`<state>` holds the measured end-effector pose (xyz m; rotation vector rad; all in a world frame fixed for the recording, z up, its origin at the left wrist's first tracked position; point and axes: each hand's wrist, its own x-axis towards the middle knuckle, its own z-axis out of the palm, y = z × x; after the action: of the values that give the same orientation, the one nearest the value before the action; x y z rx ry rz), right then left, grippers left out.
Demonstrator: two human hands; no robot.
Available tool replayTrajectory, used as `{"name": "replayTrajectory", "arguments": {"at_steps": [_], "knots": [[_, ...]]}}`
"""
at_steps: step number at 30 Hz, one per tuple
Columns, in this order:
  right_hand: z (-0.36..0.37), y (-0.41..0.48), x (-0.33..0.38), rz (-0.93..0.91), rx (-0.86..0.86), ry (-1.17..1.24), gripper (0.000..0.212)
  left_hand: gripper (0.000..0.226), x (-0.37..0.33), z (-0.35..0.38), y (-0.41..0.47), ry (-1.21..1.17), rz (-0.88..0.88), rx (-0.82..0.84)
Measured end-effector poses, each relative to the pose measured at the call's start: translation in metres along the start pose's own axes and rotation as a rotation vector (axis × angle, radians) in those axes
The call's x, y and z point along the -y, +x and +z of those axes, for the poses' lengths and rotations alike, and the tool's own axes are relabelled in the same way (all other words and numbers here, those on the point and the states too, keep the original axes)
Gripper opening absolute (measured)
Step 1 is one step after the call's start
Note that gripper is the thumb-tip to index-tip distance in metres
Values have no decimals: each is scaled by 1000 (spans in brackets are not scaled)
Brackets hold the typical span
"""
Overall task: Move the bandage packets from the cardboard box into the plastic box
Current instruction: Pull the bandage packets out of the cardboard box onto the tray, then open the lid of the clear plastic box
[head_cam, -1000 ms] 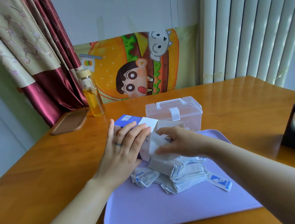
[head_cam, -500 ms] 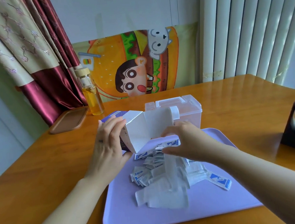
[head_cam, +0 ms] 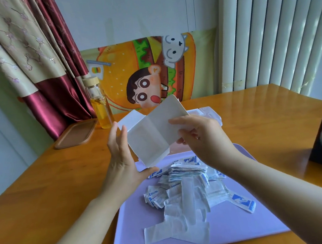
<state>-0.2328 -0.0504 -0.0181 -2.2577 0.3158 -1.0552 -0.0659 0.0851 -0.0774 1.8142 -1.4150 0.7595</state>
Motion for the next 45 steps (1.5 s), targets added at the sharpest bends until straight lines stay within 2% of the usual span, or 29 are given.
{"name": "replayTrajectory", "arguments": {"at_steps": [6, 11, 13, 15, 18, 21, 24, 32, 35, 38, 41, 45], "knots": [[7, 23, -4, 88, -43, 158, 30, 122, 6, 5, 9, -13, 20, 7], [24, 35, -11, 182, -32, 243, 28, 113, 18, 12, 15, -264, -201, 20], [31, 40, -13, 205, -21, 290, 31, 104, 25, 13, 20, -202, -211, -29], [34, 44, -19, 171, -19, 293, 31, 98, 32, 12, 25, -13, -240, -41], [34, 47, -37, 107, 11, 33, 21, 95, 48, 11, 32, 229, -375, 64], [33, 49, -63, 110, 193, -428, 38, 92, 69, 14, 36, 323, -531, 339], [31, 50, -81, 121, 268, -736, 51, 83, 85, 18, 40, 426, -527, 524], [23, 63, -103, 241, 332, -902, 75, 69, 99, 29, 31, 436, -581, 794], [22, 64, -107, 237, 361, -913, 76, 72, 98, 29, 25, 441, -568, 775], [21, 63, -113, 122, 363, -992, 72, 66, 86, 28, 29, 449, -489, 616], [16, 67, -115, 0, 370, -1028, 65, 57, 64, 34, 41, 352, -325, 466], [21, 75, -106, -78, 429, -1035, 58, 54, 32, 55, 60, 180, -192, 483]]}}
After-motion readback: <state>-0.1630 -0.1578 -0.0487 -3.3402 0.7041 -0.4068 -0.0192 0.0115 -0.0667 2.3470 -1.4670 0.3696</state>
